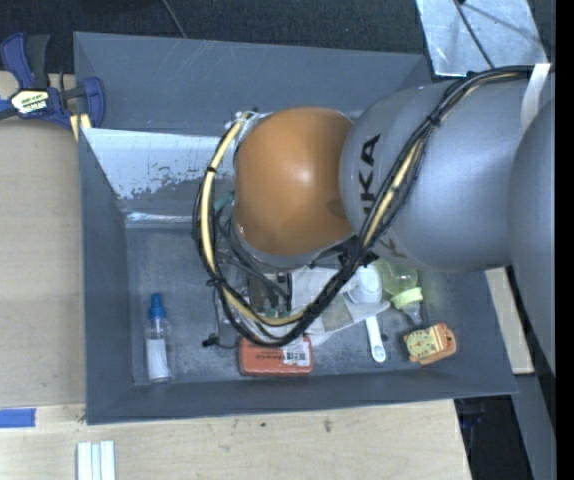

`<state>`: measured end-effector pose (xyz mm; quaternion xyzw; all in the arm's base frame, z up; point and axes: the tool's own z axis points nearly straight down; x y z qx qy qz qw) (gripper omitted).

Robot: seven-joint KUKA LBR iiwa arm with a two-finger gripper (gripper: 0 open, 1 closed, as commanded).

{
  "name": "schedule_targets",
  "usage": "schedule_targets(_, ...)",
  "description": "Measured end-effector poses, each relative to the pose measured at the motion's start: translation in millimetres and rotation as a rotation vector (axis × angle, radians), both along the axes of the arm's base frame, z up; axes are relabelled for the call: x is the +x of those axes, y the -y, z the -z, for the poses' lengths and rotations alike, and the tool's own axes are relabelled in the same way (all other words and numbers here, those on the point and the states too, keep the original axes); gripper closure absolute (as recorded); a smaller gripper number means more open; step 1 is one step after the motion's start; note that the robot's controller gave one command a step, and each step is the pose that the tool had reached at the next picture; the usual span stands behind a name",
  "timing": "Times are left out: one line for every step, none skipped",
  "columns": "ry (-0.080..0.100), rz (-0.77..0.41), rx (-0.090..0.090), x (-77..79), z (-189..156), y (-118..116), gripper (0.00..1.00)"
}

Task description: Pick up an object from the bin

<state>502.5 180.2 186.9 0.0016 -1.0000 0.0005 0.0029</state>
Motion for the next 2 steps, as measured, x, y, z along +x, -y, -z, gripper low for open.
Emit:
schedule_targets(0.008,0.003,0.002,1.9,-4.7,0.9,0.00)
schedule_targets(0.009,-0.046,0.002,29.4,24.8,59.8,0.00)
